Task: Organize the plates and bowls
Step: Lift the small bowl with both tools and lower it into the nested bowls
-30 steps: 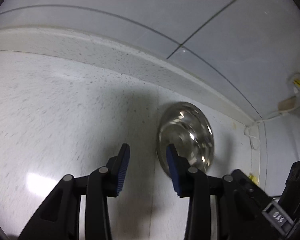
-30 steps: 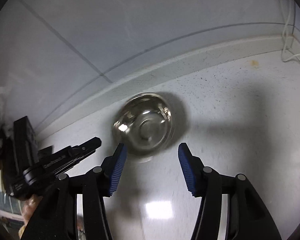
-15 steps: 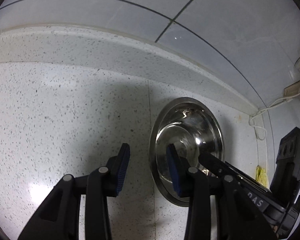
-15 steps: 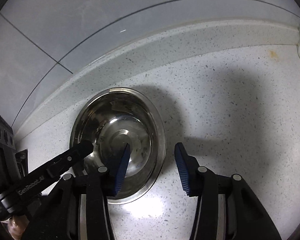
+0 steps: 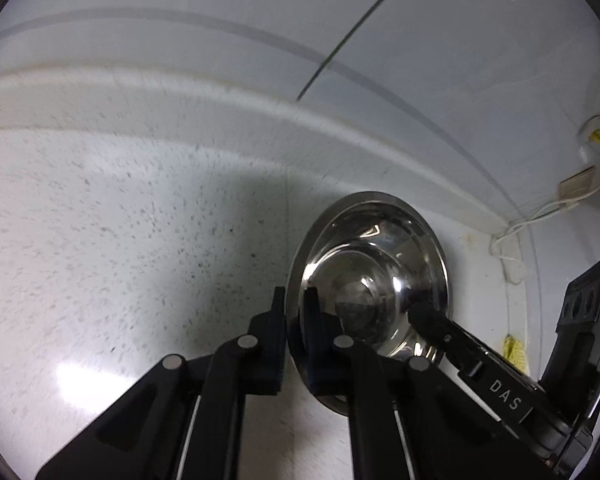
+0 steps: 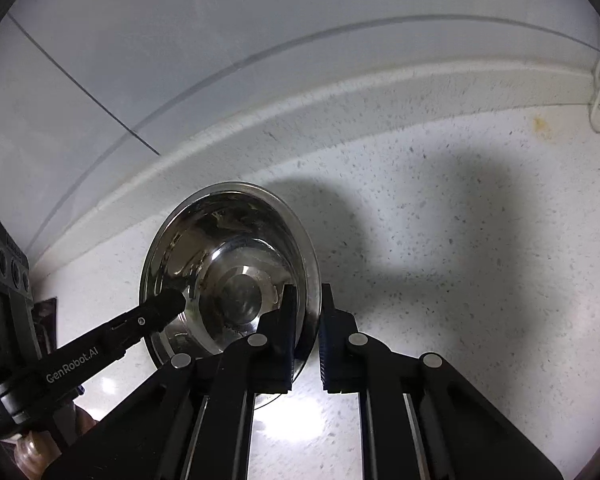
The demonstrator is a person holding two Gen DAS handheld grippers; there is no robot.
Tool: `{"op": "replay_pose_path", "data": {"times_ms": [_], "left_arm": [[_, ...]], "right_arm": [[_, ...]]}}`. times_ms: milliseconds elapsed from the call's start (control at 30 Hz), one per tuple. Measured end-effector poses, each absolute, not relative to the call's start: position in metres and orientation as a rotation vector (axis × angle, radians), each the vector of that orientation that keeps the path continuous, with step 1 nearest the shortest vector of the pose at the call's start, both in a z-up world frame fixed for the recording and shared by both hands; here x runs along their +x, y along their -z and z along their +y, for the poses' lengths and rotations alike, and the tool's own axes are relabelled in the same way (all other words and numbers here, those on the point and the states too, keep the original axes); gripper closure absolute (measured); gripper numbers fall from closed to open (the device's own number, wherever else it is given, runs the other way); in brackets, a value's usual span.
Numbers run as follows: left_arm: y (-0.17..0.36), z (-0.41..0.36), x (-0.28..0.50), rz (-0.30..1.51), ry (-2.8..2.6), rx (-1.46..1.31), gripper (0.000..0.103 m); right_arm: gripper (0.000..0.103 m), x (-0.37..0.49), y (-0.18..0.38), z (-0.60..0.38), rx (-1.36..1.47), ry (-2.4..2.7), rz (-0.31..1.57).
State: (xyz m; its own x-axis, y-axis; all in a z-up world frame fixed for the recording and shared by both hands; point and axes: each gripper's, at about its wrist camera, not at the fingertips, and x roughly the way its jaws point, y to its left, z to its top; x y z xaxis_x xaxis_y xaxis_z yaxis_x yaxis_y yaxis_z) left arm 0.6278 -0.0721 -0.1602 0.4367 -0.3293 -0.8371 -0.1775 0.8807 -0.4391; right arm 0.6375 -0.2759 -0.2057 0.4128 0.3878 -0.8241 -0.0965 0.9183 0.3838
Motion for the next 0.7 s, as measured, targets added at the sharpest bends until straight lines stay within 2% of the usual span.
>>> {"op": "replay_pose_path", "data": {"times_ms": [233, 433, 567, 700], "left_arm": [[0.062, -0.083, 0.580, 1.019, 0.126, -0.503, 0.096], [-0.015, -0.106, 0.483, 0.939, 0.233, -0.475, 0.096], [-0.023, -0.128, 0.418, 0.956, 0.319, -0.438, 0.096], [0.011, -0.152, 0.363, 1.046, 0.394, -0.400, 0.096]], "right_arm": [[0.094, 0.587, 0.125, -0.296, 0.325, -0.350, 0.982], [0.094, 0.486, 0.049, -0.332, 0.342, -0.397, 0.838], [0.094, 0.408, 0.035, -0.356, 0.322, -0.404, 0.808], [0.094, 0.343, 0.059, -0.378, 0.319, -0.388, 0.843]]}}
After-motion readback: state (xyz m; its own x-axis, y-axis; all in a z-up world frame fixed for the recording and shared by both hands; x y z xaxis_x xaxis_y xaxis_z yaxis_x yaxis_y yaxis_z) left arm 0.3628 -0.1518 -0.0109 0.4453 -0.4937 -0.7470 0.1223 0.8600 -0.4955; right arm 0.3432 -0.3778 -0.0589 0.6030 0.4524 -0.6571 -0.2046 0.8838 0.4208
